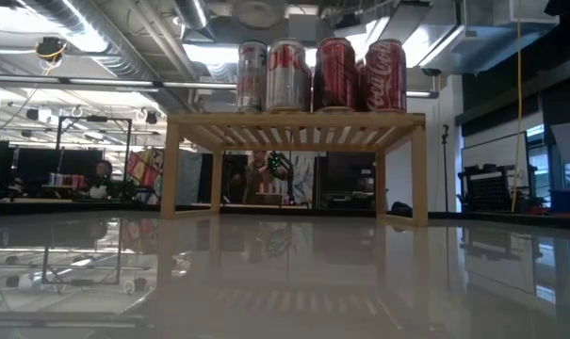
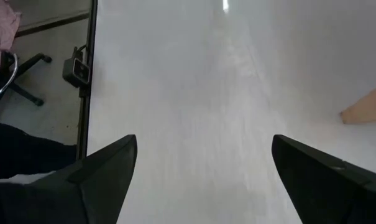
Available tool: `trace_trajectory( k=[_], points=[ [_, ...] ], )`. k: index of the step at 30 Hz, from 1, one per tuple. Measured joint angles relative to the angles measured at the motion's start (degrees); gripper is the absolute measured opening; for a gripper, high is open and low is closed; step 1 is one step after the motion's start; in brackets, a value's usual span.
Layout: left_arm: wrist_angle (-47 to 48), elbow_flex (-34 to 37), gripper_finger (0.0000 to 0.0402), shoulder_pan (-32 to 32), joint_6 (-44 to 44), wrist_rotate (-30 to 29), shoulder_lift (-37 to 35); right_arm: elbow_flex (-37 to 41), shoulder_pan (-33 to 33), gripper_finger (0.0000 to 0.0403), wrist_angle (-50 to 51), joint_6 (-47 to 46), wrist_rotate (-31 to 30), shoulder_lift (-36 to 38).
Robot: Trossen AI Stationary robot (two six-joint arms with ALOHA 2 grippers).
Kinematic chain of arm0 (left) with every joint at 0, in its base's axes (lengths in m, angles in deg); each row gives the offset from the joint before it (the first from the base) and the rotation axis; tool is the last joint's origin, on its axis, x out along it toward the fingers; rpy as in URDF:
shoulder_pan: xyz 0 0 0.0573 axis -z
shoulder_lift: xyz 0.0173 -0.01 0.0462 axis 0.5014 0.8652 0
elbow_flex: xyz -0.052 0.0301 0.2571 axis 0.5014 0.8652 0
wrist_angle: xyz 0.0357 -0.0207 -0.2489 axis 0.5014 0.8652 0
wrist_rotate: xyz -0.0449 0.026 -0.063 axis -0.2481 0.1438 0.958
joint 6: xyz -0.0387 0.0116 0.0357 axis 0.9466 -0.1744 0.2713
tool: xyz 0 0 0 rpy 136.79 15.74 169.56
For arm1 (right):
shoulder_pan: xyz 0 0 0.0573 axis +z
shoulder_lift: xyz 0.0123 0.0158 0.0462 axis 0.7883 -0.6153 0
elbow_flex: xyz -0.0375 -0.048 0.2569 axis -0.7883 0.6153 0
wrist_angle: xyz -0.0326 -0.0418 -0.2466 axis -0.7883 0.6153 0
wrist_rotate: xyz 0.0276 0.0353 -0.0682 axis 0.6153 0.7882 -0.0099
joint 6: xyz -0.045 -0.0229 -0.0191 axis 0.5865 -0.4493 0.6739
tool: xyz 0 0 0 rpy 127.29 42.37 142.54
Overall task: Place canned beverage on shelf
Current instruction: Put the white and pink soda can on the shelf aligned with the other white and pink soda can
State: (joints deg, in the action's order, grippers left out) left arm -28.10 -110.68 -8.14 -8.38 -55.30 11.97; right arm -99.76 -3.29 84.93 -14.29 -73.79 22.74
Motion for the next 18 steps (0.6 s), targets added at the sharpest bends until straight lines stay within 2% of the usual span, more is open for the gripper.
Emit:
trace_trajectory(
  k=[4, 10, 18],
  points=[
    [7.6, 0.0, 0.0235, -2.5, -0.6, -2.6, -5.9, 0.0, -0.1, 0.0363, 0.0, -0.1, -2.1, 0.1],
    [14.0, 0.0, 0.0235, -7.8, -3.4, -2.9, -11.7, 0.0, -2.8, 0.0363, 0.0, -0.1, -2.8, 0.1],
    [15.8, 0.0, 0.0235, -16.3, -9.4, 1.8, -13.6, 0.0, -5.8, 0.0363, 0.1, -1.4, -0.3, 0.1]
  ],
)
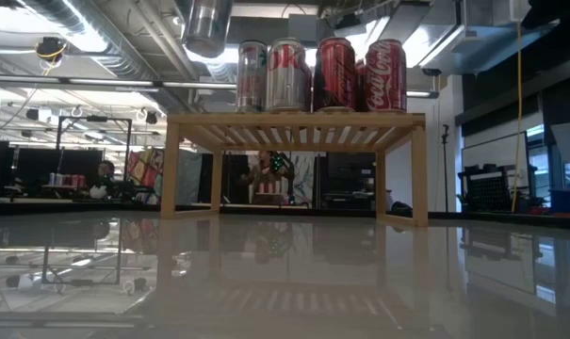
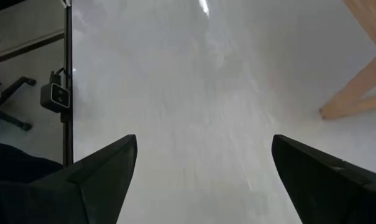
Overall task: Place canned beverage on shelf
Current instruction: Put the white and pink soda can on the shelf aligned with the other white and pink soda can
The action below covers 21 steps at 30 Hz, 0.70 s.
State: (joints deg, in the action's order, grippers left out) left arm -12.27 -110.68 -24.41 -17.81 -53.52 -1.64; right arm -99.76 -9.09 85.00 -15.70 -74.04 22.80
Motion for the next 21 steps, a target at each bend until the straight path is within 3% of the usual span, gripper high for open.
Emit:
trace_trajectory(
  k=[9, 15, 21],
  points=[
    [-0.5, 5.0, 0.0235, -4.6, -4.1, 2.0, -0.1, 0.0, 0.2, 0.0363, 0.0, -0.2, 0.0, 0.0],
    [-6.8, 10.5, 0.0235, -6.5, -4.6, 3.2, -0.3, 0.0, 0.2, 0.0363, 0.7, 0.3, 0.0, 0.0],
    [-12.4, 11.0, 0.0235, -7.6, -6.3, 4.3, -0.4, 0.0, 0.2, 0.0363, 0.8, 0.7, 0.0, 0.0]
  ],
)
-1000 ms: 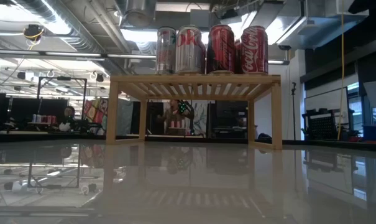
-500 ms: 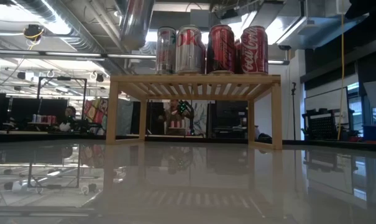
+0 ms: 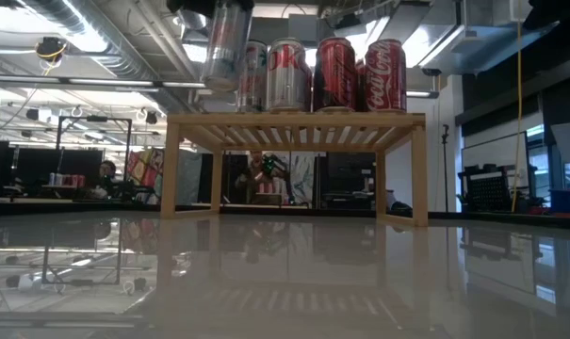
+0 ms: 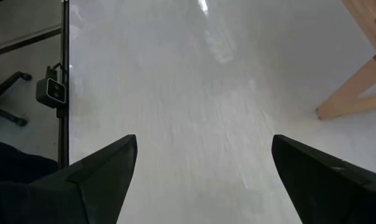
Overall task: Place canned beverage on shelf
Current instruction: Put the white and pink soda can on the shelf aligned with the other white and pink soda can
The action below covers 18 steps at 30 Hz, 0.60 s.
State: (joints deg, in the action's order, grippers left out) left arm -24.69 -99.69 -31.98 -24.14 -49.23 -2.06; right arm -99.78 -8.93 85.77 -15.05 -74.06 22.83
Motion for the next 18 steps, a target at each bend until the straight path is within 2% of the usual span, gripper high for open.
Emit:
trace_trajectory(
  k=[7, 14, 18],
  points=[
    [-1.8, 0.4, 0.0235, 0.7, -0.8, -0.4, 0.0, 0.0, 0.0, 0.0363, 0.0, 0.6, 0.0, 0.0],
    [-4.5, 3.8, 0.0235, 6.6, 3.1, -3.8, -1.9, 0.0, 0.0, 0.0363, 0.1, 1.1, 0.0, 0.0],
    [-7.6, 3.6, 0.0235, 5.5, 1.8, -3.0, -4.5, 0.0, 0.0, 0.0363, -0.1, 2.4, -0.1, 0.0]
  ],
)
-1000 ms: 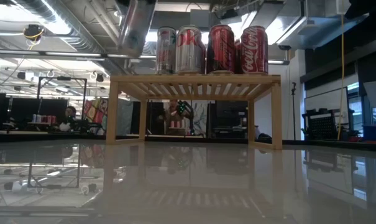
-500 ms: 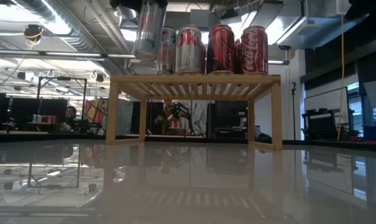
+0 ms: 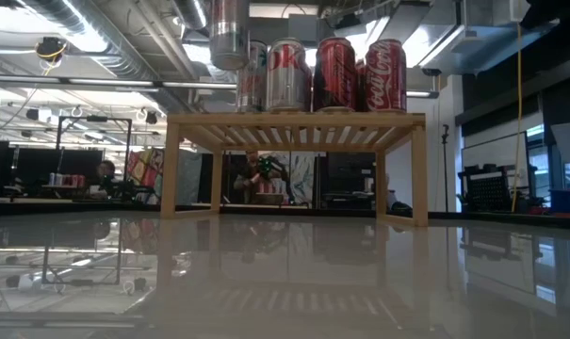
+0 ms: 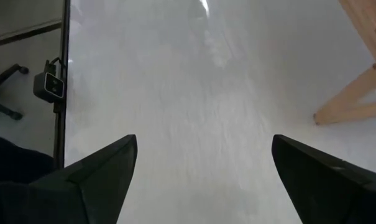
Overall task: Place canned beverage on shelf
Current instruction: Put the white and pink soda can on the shelf aligned with the other white and pink soda can
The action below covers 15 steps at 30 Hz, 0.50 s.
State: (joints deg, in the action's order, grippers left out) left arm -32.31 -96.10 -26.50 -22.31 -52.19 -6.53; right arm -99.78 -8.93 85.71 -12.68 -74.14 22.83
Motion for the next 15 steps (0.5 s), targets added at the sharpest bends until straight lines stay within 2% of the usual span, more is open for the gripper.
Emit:
trace_trajectory(
  k=[6, 15],
  points=[
    [0.7, 0.0, 0.0235, -0.1, -0.9, -0.2, -0.7, 0.0, 0.0, 0.0363, -0.5, 6.4, 0.5, 0.0],
    [-2.0, 1.8, 0.0235, -2.8, -3.1, -0.6, -0.2, 0.0, 0.0, 0.0363, -0.8, 4.6, -0.9, 0.3]
  ],
)
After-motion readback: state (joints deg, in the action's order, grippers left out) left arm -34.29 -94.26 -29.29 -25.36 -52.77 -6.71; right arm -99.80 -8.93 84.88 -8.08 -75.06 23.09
